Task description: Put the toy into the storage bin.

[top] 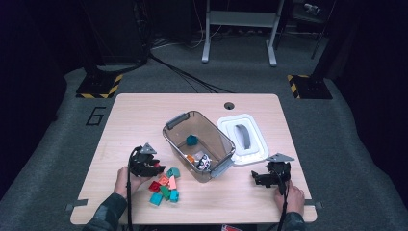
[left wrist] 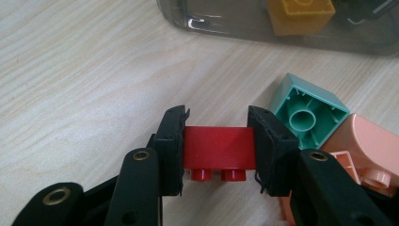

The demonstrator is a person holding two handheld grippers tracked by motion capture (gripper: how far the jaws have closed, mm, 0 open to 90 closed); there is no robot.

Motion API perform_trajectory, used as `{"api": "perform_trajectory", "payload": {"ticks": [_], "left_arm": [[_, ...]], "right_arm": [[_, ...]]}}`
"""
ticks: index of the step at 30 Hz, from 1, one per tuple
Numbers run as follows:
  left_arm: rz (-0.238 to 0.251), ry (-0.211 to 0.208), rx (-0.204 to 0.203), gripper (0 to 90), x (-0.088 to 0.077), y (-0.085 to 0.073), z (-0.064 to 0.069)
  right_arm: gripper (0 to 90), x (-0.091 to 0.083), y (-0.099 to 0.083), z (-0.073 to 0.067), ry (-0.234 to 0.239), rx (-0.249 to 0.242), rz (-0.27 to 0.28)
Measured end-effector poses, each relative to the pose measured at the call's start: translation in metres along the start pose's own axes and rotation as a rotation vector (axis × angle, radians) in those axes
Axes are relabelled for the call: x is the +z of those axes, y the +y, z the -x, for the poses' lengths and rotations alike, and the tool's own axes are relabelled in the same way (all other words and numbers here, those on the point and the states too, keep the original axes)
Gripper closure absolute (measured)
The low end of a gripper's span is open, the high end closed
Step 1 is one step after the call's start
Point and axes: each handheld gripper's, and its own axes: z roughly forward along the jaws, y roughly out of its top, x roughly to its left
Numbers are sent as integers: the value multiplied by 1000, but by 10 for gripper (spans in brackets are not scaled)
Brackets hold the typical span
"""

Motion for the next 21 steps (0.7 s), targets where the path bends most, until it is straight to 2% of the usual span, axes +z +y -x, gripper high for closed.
{"api": "perform_trajectory", "payload": {"ticks": [7, 21], "left_arm": [[20, 4, -7, 588, -9, 2, -1], [61, 25, -35, 588, -36, 17, -9]], "right_arm": [[0, 0, 0, 0, -4, -5, 0], [0, 0, 0, 0, -4, -5, 0]]}}
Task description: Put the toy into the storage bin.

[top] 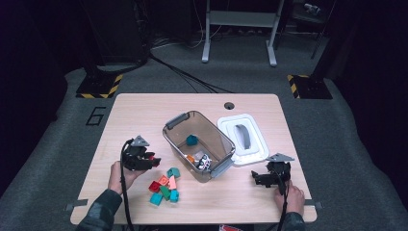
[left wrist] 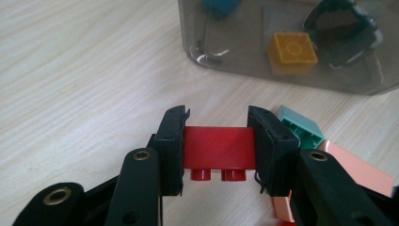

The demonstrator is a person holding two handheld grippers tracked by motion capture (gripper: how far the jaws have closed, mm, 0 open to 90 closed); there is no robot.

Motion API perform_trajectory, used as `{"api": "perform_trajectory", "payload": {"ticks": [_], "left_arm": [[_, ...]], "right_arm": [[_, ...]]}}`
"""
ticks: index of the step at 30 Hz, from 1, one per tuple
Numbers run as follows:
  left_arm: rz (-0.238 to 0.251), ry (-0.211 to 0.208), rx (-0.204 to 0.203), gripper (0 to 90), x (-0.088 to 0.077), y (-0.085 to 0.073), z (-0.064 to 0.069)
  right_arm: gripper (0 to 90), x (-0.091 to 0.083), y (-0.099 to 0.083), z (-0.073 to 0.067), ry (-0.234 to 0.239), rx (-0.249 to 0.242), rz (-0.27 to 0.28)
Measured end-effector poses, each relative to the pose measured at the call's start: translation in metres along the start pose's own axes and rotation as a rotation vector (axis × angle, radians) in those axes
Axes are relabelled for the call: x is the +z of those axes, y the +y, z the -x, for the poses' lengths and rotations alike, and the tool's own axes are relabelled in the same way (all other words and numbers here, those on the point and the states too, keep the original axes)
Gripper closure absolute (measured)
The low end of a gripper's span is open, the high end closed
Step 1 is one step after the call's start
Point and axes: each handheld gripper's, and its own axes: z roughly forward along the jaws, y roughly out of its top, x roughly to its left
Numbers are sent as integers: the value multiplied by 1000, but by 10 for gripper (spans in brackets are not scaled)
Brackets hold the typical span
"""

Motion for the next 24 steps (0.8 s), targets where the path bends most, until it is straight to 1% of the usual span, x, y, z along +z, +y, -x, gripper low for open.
{"api": "perform_trajectory", "payload": {"ticks": [3, 4, 7, 8, 10, 11, 12, 16, 19, 24], "left_arm": [[17, 5, -4, 589, -6, 5, -1], [13, 1, -4, 589, -8, 7, -2], [32, 6, -1, 589, -14, 13, -1], [26, 4, 10, 589, -16, 16, -1], [37, 6, 10, 589, -19, 19, -1], [33, 6, 13, 589, -21, 21, -1], [37, 12, 13, 589, -22, 22, -1], [33, 7, 10, 589, -26, 27, -3], [44, 13, 7, 589, -30, 31, -4], [58, 23, 14, 589, -40, 43, -6]], "right_arm": [[0, 0, 0, 0, 2, 0, 1], [0, 0, 0, 0, 2, 0, 1], [0, 0, 0, 0, 2, 0, 1], [0, 0, 0, 0, 2, 0, 1], [0, 0, 0, 1, 1, -7, -1], [0, 0, 0, 1, 2, -7, -4], [0, 0, 0, 1, 1, -6, 0], [0, 0, 0, 1, 0, -7, -1], [0, 0, 0, 0, 1, -6, 0], [0, 0, 0, 0, 0, -6, -2]]}}
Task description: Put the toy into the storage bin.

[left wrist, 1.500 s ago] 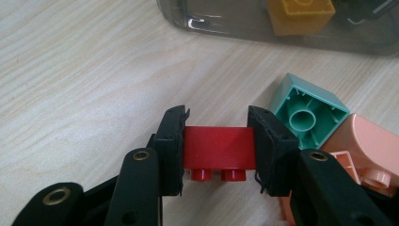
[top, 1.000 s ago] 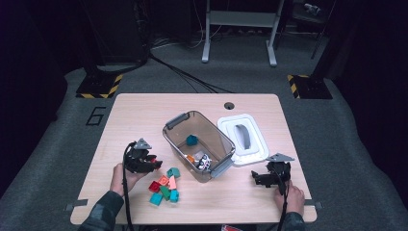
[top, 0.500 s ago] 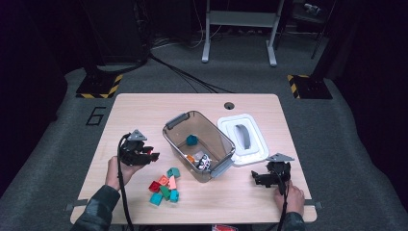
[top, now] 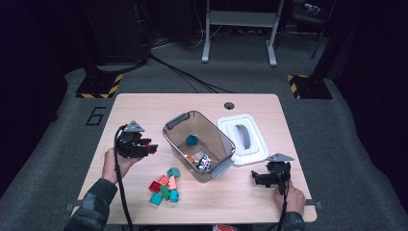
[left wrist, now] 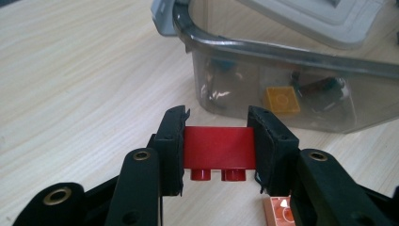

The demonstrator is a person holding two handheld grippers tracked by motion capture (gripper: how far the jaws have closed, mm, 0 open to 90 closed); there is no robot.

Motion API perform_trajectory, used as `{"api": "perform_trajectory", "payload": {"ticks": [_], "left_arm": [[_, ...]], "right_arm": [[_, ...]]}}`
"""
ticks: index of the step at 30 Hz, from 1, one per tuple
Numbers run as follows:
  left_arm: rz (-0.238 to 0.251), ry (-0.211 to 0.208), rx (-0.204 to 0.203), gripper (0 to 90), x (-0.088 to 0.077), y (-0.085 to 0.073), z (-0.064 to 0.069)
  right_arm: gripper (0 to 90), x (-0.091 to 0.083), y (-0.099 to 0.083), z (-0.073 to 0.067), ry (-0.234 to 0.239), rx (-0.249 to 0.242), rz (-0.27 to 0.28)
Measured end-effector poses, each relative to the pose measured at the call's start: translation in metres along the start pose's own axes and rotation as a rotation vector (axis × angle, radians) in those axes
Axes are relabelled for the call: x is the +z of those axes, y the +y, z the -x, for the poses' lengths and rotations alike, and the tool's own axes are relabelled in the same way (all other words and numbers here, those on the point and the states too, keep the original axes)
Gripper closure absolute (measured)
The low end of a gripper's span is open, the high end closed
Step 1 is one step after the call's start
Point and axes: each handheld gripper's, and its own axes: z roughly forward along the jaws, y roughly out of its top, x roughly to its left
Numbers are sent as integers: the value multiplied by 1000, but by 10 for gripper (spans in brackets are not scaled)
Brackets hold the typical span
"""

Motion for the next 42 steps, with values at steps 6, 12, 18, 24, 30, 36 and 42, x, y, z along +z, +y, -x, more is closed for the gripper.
{"api": "perform_trajectory", "payload": {"ticks": [6, 12, 18, 24, 30, 36, 42], "left_arm": [[10, 8, 15, 589, -7, 13, -1], [24, 19, 23, 589, -12, 26, -2], [31, 26, 50, 589, -12, 44, 0], [41, 25, 67, 589, -9, 60, 4], [42, 15, 86, 589, -2, 74, 11], [57, 6, 90, 589, 7, 82, 15], [44, -9, 92, 588, 17, 86, 18]], "right_arm": [[0, 0, 0, 0, 0, 1, 0], [0, 0, 0, 0, 0, 1, 0], [0, 0, 0, 0, 0, 1, 0], [0, 0, 0, 0, 0, 0, 0], [0, 0, 0, 0, 0, 0, 0], [0, 0, 0, 0, 0, 0, 0], [0, 0, 0, 0, 0, 0, 0]]}}
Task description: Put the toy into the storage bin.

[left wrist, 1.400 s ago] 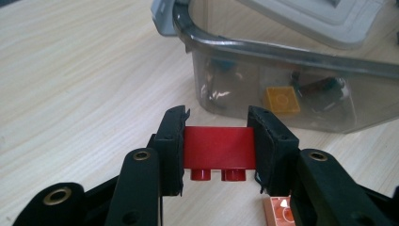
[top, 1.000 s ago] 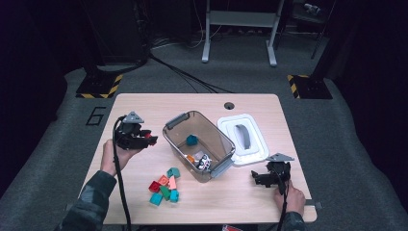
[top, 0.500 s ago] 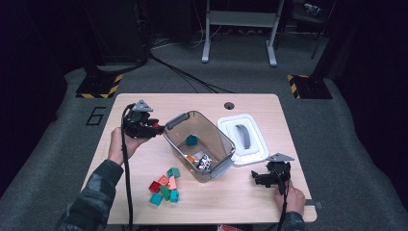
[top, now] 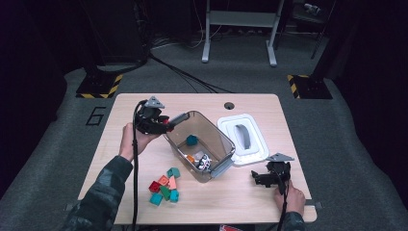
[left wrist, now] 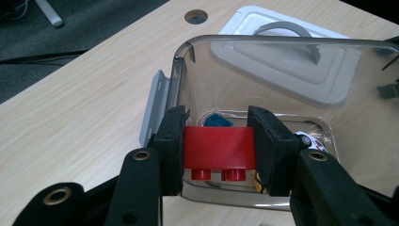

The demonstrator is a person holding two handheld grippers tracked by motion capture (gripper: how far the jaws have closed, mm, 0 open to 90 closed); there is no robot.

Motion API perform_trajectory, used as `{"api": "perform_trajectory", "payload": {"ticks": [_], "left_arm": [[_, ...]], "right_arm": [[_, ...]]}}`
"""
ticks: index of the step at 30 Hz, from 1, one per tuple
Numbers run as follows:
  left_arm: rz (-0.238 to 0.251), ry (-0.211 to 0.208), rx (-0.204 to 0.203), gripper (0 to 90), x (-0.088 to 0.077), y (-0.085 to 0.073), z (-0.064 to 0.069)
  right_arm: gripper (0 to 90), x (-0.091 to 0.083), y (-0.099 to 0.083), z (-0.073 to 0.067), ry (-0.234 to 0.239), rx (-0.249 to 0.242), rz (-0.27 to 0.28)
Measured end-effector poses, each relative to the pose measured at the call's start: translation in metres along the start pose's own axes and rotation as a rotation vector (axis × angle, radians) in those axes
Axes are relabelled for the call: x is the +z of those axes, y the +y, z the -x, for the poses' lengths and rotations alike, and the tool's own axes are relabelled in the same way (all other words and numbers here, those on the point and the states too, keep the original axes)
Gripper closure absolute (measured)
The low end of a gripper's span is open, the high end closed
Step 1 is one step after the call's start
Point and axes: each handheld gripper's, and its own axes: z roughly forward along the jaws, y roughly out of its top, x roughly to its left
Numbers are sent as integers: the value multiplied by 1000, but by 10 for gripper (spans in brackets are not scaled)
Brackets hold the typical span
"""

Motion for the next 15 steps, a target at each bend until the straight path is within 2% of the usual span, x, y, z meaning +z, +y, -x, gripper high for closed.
{"api": "perform_trajectory", "payload": {"ticks": [5, 15], "left_arm": [[-18, -12, 3, 588, 13, -1, 3], [-88, -34, -4, 588, 37, -12, 7]], "right_arm": [[0, 0, 0, 0, 0, 0, 0], [0, 0, 0, 0, 0, 0, 0]]}}
